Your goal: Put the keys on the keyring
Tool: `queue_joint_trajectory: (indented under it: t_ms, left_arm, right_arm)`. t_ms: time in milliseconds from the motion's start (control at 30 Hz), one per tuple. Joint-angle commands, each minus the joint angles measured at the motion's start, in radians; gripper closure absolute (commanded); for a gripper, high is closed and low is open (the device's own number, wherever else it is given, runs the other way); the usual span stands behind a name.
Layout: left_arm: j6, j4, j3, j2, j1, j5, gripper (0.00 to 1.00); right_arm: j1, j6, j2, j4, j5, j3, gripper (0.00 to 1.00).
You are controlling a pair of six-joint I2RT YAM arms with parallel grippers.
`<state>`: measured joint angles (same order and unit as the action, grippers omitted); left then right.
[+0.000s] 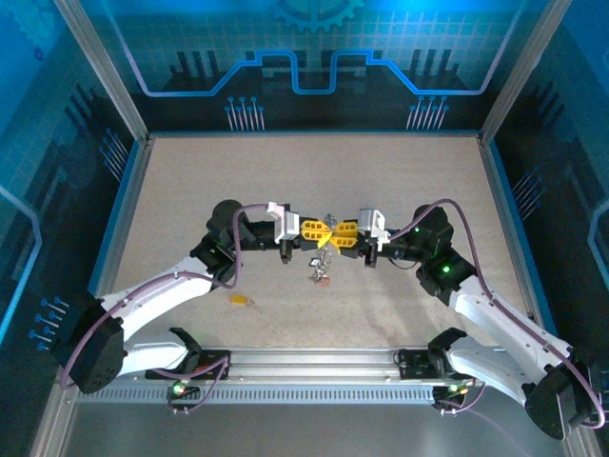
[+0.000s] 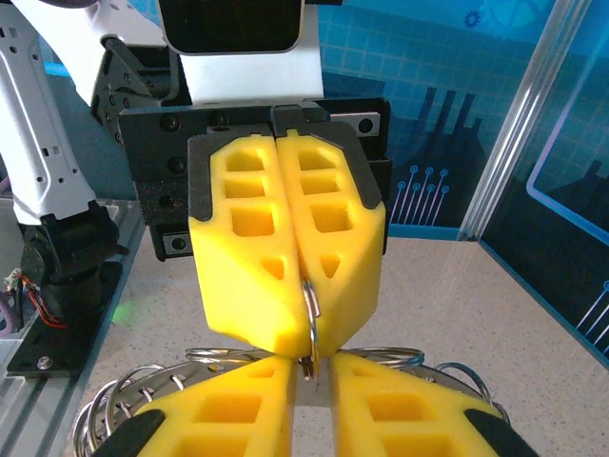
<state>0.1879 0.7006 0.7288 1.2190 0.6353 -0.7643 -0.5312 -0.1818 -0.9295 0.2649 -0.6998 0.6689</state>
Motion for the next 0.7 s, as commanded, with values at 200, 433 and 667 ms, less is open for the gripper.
queue_joint_trajectory:
  t_ms: [200, 433, 667]
  left_arm:
    - [0.005, 0.033, 0.002, 0.013, 0.018, -0.031, 1.00]
    - [0.011, 0.028, -0.013, 0.004, 0.018, -0.025, 1.00]
    - [0.005, 0.034, -0.013, 0.011, 0.017, -0.025, 1.00]
  right_arm:
    - [-0.008, 0.021, -0.002, 0.062, -0.028, 0.034, 0.90]
    - [-0.006, 0.019, 0.006, 0.055, -0.031, 0.032, 0.88]
    - [-0.008, 0.012, -0.002, 0.048, -0.041, 0.039, 1.00]
